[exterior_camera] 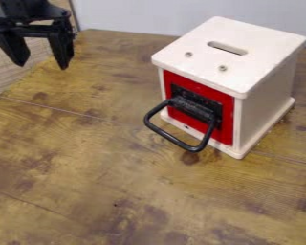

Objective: Close the drawer

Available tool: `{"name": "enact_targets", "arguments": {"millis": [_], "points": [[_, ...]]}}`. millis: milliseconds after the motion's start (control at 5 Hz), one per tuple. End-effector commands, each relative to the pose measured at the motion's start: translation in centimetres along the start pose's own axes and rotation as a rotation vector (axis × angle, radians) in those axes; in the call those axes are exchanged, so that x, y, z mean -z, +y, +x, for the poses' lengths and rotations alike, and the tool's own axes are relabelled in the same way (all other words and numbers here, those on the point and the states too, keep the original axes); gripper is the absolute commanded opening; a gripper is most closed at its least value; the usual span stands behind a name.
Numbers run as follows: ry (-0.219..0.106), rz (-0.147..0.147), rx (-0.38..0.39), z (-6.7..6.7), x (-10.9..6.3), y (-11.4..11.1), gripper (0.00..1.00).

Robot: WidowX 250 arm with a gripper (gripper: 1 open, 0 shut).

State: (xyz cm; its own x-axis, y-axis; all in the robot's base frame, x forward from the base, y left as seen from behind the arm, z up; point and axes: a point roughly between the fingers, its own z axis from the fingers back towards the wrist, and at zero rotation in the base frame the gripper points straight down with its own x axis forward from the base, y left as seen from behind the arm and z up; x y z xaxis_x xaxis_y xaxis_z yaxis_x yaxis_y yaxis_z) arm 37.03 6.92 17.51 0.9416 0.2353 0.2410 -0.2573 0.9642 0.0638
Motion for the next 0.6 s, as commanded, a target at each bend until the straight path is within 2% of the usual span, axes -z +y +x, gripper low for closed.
{"name": "enact_targets", "arguments": {"millis": [0, 200, 400], "points": [[-0.047, -0.005, 0.044, 0.4, -1.3, -0.6, 1.00], [-0.033, 0.007, 0.050, -0.1, 0.2, -0.3, 1.00], [-0.023, 0.025, 0.055, -0.2, 0.8, -0.2, 1.00]]}}
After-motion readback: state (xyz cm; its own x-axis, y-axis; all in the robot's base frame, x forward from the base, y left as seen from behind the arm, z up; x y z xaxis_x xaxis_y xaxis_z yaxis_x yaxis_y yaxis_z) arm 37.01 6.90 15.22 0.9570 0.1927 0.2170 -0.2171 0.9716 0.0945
